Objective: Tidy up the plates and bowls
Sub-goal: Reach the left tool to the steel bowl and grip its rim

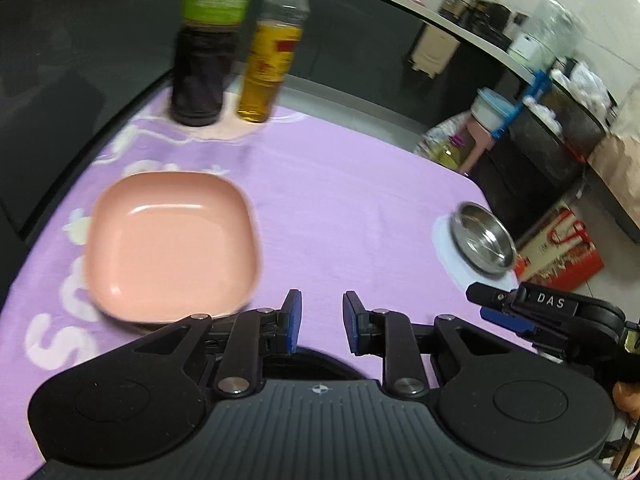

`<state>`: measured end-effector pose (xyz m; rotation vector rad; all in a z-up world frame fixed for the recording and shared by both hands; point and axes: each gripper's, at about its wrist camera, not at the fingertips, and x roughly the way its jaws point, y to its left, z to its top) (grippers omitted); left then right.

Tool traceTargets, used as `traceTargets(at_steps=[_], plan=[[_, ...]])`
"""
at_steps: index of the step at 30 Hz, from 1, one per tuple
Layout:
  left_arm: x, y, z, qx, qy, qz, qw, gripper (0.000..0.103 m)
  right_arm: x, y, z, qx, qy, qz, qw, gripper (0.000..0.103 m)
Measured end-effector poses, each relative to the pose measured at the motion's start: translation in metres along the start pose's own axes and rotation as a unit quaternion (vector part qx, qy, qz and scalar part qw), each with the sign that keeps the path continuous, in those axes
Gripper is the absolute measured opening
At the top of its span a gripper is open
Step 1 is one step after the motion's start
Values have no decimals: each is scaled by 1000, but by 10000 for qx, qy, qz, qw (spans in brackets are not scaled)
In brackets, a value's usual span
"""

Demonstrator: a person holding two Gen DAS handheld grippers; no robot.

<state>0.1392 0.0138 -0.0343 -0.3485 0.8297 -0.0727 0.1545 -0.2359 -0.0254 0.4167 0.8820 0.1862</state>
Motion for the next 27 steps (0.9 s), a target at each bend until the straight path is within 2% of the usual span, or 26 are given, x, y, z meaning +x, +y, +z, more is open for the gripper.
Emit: traceTargets(at_steps=[11, 15, 19, 22, 27], plan=[[37, -67, 11, 523, 196, -376, 9977, 21, -23, -58, 24, 609, -628, -396, 9954, 28], [56, -93, 17, 513, 408, -624, 9959, 21, -23, -75, 33, 844, -729, -481, 9926, 28], [77, -118, 25, 525, 444, -843, 9941, 23, -13, -84, 47, 1082, -726, -572, 9898, 28], [97, -134, 33, 389, 342, -819, 9953, 23, -3, -88, 55, 1277, -761, -720, 9863, 28], [131, -152, 44, 145, -52, -531, 9985, 28, 15, -96, 64, 1530, -767, -912, 9810, 28]])
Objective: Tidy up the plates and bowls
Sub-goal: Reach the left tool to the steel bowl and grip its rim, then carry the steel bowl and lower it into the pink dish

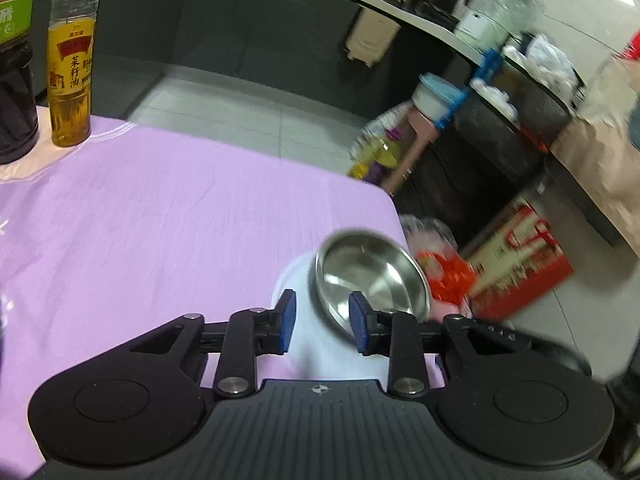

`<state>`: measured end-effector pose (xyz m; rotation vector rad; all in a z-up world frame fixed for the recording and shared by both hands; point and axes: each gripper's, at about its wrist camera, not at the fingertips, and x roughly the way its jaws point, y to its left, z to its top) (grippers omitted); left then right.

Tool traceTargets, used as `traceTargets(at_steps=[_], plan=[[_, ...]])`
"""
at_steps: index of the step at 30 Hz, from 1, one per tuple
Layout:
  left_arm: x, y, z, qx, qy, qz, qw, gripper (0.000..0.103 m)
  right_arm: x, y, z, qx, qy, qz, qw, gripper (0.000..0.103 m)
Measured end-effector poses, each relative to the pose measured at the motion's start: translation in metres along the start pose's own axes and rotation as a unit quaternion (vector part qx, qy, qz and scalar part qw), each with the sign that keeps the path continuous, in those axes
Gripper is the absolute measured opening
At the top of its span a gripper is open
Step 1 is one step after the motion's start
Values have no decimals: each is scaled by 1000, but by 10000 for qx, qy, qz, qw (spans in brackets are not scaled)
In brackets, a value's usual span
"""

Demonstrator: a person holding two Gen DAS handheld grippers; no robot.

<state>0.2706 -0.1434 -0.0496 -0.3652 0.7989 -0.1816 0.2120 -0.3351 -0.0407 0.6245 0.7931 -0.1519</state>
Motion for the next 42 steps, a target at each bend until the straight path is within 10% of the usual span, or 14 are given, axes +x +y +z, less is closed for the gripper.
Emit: traceTargets(at_steps=[12, 17, 42], plan=[[73, -5, 3, -54, 351, 426, 9985, 28, 23, -7, 3, -139, 63, -66, 9999, 28], [79, -8, -1, 118, 486, 281, 9984, 13, 28, -5, 4, -299, 6, 5, 9996, 17], [-89, 67, -20, 23, 164, 751, 9970, 20, -34, 68, -59, -1640, 420, 1229, 9779, 8]])
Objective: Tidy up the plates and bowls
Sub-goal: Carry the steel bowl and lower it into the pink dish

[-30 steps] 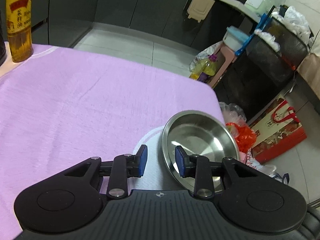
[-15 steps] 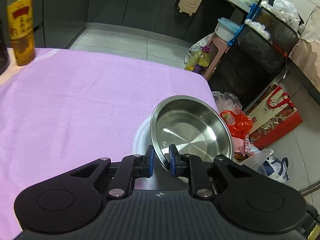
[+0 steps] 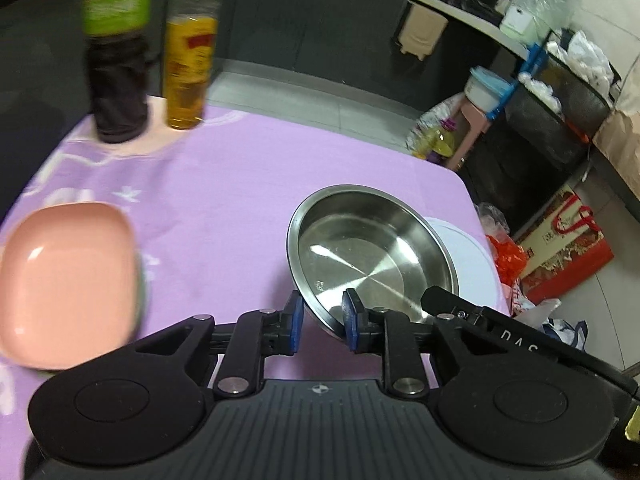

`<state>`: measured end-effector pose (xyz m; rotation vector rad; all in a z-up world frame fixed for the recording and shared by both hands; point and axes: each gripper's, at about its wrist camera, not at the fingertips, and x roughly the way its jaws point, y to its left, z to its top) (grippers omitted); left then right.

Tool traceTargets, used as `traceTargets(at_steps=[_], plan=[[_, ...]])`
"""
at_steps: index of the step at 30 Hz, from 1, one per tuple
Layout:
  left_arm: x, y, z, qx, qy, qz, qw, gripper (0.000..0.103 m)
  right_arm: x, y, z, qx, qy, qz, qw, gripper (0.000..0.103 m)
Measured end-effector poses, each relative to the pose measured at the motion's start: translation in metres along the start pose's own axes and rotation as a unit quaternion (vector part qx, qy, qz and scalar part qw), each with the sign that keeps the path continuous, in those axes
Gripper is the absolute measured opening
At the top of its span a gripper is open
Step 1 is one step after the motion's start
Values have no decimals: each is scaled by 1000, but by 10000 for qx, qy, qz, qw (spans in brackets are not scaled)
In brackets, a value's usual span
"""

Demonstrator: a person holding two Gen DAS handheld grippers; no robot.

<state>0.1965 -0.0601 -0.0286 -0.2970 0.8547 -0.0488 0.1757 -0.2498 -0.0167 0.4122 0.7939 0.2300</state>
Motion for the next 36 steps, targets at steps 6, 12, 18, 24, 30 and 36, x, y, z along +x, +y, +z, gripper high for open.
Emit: traceTargets(at_steps=[6, 12, 18, 24, 30, 36], plan=[[-27, 45, -5, -223, -124, -74, 9996, 22, -2, 39, -12, -374, 45, 161, 9992, 9], [-44, 86, -9, -410, -225, -101, 9989, 22, 4, 71, -24, -664, 209, 271, 9972, 11], [-55, 124, -11, -561, -343, 42, 9978, 22, 15, 111, -42, -1024, 363, 317, 9936, 11], [-57, 160, -14, -824, -341, 112, 9960, 23, 29, 141, -55, -1293, 577, 354, 9893, 11], [-52, 186, -15, -988, -300, 191, 9945, 23, 46, 166, -66, -1545, 769, 332, 9844, 12], [-47, 200, -13, -1003, -242, 196, 9945, 23, 60, 177, -69, -1664, 936, 265, 9812, 12]])
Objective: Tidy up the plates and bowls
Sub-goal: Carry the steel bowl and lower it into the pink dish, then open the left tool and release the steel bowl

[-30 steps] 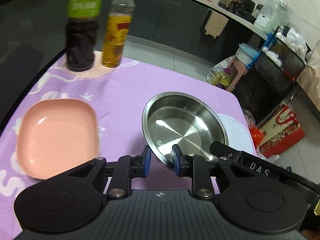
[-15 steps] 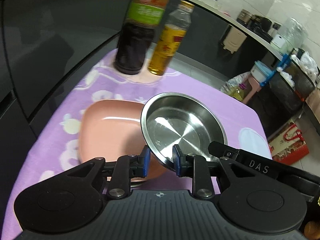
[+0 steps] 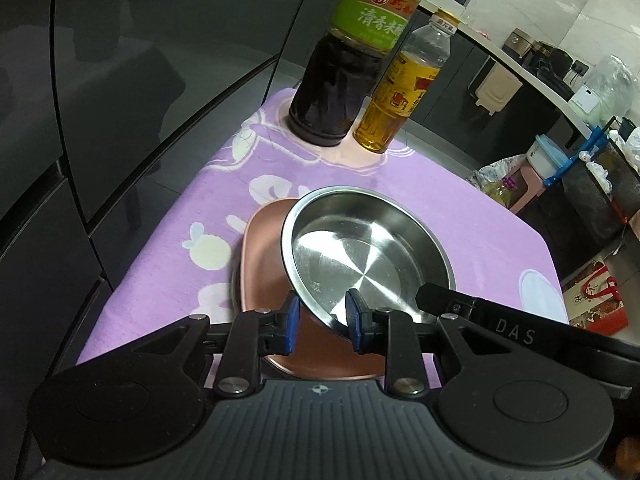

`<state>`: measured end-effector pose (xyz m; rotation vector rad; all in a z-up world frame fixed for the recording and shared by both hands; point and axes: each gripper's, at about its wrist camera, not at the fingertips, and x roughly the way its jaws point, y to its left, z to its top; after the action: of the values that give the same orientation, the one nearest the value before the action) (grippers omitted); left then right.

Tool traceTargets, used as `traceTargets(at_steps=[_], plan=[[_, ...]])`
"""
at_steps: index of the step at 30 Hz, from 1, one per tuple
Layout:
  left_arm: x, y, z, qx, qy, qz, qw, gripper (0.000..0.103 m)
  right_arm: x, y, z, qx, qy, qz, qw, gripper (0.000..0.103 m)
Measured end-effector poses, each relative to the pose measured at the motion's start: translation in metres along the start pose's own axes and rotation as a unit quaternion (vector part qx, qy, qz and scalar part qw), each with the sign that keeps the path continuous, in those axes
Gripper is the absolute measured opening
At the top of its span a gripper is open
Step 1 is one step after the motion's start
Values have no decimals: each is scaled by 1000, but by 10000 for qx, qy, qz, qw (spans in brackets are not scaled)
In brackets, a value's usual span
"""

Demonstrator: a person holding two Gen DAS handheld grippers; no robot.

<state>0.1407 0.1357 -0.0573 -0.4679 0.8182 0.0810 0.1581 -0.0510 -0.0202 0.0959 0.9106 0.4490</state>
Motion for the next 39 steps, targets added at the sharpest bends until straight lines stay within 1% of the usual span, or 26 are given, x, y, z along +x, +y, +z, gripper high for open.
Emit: traceTargets(at_steps=[8, 17, 20, 21, 22, 23, 25, 27, 29, 32, 35, 39], plan=[[10, 11, 0, -71, 172, -49, 9998, 23, 12, 5, 1, -76, 164, -90, 9998, 12], [10, 21, 1, -162, 186, 46, 9997, 23, 23, 10, -1, -219, 252, -165, 9993, 14], [6, 24, 1, -211, 178, 0, 9996, 23, 24, 11, -3, -235, 238, -183, 9993, 15], [4, 24, 1, -225, 161, -3, 9996, 23, 24, 11, -2, -233, 238, -174, 9993, 17], [0, 25, 1, -238, 111, -3, 9997, 23, 22, 10, -2, -216, 225, -154, 9994, 23], [-3, 25, 1, -239, 48, 32, 9997, 23, 20, 8, -2, -177, 179, -100, 9996, 25], [-10, 27, 1, -246, -92, 108, 9996, 23, 14, 5, 0, -91, 82, -6, 9999, 38], [-16, 29, 2, -293, -231, 127, 9992, 26, 8, 0, 2, -17, -81, -33, 10000, 42], [-18, 33, 3, -334, -347, 170, 9987, 32, 6, -4, 4, 31, -156, -97, 9998, 43], [-15, 38, 1, -428, -374, 289, 9980, 34, 8, -13, 6, 170, -89, -88, 9998, 45], [-9, 42, -1, -516, -226, 290, 9980, 36, 14, -20, 5, 264, 92, -9, 9996, 47], [-2, 39, -4, -398, -64, 252, 9989, 36, 22, -22, 3, 333, 320, 38, 9989, 47]])
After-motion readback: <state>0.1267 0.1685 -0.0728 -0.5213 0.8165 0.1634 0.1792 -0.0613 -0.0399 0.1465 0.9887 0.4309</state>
